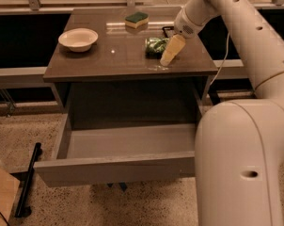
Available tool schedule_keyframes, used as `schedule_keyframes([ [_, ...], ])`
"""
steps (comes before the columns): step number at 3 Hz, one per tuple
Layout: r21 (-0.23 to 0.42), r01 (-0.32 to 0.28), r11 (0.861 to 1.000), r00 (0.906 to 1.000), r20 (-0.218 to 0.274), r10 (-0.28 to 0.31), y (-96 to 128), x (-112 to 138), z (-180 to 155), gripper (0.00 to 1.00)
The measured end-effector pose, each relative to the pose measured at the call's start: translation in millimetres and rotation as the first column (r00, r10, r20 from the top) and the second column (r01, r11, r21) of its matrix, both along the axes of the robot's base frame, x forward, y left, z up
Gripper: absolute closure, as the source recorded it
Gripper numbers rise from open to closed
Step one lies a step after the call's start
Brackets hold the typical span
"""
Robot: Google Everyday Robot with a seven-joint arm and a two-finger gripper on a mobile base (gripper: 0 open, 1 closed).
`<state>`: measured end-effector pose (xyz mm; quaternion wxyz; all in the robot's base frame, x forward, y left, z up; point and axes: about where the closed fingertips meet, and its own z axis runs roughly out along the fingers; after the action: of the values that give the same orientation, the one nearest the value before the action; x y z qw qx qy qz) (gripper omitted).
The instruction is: Place green can into top drawer
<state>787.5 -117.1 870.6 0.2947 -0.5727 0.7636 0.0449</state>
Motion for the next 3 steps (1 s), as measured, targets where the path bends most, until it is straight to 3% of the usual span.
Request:
schedule_keyframes([
  [1, 0.02, -0.009, 1.0, 0.9997, -0.022, 0.009, 10, 16, -18, 0.0],
  [3, 0.028, -0.025, 0.999, 0.9985, -0.048, 0.026, 18, 29, -39, 0.42],
])
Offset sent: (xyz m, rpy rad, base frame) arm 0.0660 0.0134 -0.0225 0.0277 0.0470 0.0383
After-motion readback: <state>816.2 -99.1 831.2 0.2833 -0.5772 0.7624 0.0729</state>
